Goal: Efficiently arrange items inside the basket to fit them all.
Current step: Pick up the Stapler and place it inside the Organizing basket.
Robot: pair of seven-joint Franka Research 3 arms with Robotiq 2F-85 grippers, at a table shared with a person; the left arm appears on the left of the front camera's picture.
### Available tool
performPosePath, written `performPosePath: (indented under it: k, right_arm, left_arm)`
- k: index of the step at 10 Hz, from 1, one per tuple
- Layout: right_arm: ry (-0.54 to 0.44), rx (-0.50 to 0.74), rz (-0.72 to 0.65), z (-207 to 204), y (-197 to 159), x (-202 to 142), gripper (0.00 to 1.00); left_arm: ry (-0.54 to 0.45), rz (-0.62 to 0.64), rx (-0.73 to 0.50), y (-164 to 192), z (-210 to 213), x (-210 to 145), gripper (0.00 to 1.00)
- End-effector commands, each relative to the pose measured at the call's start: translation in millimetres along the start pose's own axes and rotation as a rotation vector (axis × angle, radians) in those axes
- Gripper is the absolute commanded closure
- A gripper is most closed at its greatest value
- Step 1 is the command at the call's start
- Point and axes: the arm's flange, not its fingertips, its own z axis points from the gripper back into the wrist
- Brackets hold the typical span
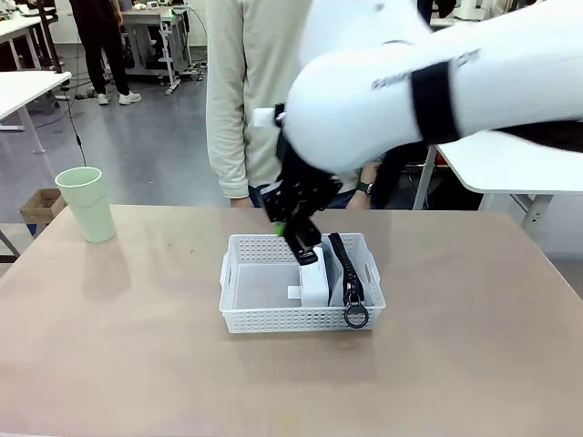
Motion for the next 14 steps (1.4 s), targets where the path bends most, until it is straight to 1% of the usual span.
performPosePath:
  k: [1, 2, 3, 4, 5, 6, 7, 8, 10, 13, 14]
  right_arm:
    - [0.023, -0.070, 0.044, -1.6, -5.5, 9.4, 0.63]
    - [0.000, 0.000, 0.000, 0.0, 0.0, 0.0, 0.63]
    - [0.000, 0.000, 0.000, 0.0, 0.0, 0.0, 0.63]
    - [0.022, -0.023, 0.041, -14.8, 3.6, 4.6, 0.63]
    - [0.060, -0.039, 0.148, -25.8, -2.1, 14.6, 0.63]
    - [0.079, -0.078, 0.225, -49.4, 2.9, 18.8, 0.63]
    - [0.054, -0.035, 0.242, -65.5, 2.0, 18.3, 0.63]
    - [0.052, -0.031, 0.238, -76.3, 2.7, 18.1, 0.63]
    - [0.082, 0.013, 0.214, -96.8, 6.2, 22.7, 0.63]
    - [0.073, 0.058, 0.251, -130.8, 14.5, 38.3, 0.63]
    - [0.095, 0.073, 0.253, -141.5, 15.9, 43.7, 0.63]
  left_arm:
    - [0.007, 0.003, -0.009, -3.0, 1.7, -2.7, 0.00]
    - [0.007, 0.003, -0.009, -3.0, 1.7, -2.7, 0.00]
    - [0.007, 0.003, -0.009, -3.0, 1.7, -2.7, 0.00]
    - [0.007, 0.003, -0.009, -3.0, 1.7, -2.7, 0.00]
    - [0.007, 0.003, -0.009, -3.0, 1.7, -2.7, 0.00]
    - [0.007, 0.003, -0.009, -3.0, 1.7, -2.7, 0.00]
    - [0.007, 0.003, -0.009, -3.0, 1.7, -2.7, 0.00]
    - [0.007, 0.003, -0.009, -3.0, 1.7, -2.7, 0.00]
    - [0.007, 0.003, -0.009, -3.0, 1.7, -2.7, 0.00]
    - [0.007, 0.003, -0.009, -3.0, 1.7, -2.7, 0.00]
    - [0.007, 0.003, -0.009, -3.0, 1.7, -2.7, 0.00]
